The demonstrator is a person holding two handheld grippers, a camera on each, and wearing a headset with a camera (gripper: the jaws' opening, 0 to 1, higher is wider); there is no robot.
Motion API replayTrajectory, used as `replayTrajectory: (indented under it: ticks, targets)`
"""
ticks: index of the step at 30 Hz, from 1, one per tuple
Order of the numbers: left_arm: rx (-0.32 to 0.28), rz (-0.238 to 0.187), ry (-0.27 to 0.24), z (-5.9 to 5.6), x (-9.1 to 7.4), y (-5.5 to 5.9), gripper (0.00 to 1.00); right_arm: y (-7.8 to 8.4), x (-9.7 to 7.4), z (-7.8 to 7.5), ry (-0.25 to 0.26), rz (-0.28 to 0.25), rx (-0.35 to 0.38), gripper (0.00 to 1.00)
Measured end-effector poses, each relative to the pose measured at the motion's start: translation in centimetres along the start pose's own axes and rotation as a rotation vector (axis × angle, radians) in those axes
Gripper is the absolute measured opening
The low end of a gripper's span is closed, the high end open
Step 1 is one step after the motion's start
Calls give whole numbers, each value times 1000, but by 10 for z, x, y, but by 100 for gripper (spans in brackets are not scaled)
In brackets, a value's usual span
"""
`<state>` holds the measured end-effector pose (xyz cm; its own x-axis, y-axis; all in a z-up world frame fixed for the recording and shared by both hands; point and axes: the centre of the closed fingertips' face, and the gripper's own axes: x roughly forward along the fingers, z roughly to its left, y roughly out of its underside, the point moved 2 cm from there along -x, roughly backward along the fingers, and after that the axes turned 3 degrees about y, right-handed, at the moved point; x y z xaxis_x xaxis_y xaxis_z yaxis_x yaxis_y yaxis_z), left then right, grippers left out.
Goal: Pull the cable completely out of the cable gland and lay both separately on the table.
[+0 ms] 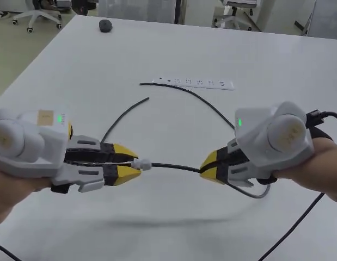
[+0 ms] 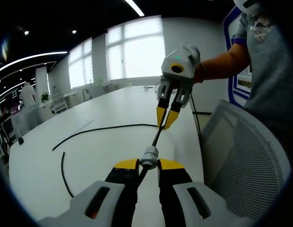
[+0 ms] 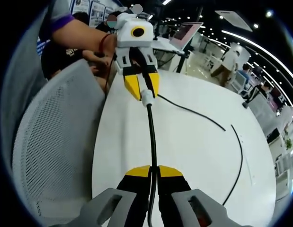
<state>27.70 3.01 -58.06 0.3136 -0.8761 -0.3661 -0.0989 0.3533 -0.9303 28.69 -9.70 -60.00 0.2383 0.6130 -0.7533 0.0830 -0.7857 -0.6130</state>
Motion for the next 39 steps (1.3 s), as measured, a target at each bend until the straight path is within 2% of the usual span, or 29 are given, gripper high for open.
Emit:
replayTrajectory:
  ticks: [4, 9, 25, 37, 39]
  targets:
    - [-2, -3, -1, 0, 0, 0, 16, 0, -1, 0, 2, -7, 10, 0]
    - [-7, 0, -10, 1, -2, 2, 16, 8, -1, -2, 7, 11, 17, 0]
    - [-21, 10, -25, 4, -11, 8, 16, 44, 2, -9, 21, 82, 56, 0]
    - [-28, 15, -26, 1, -8, 9, 16, 47, 4, -4, 9, 97, 85, 0]
    - [-34, 13, -26, 1, -7, 9, 16, 41, 1, -2, 5, 93, 86, 6]
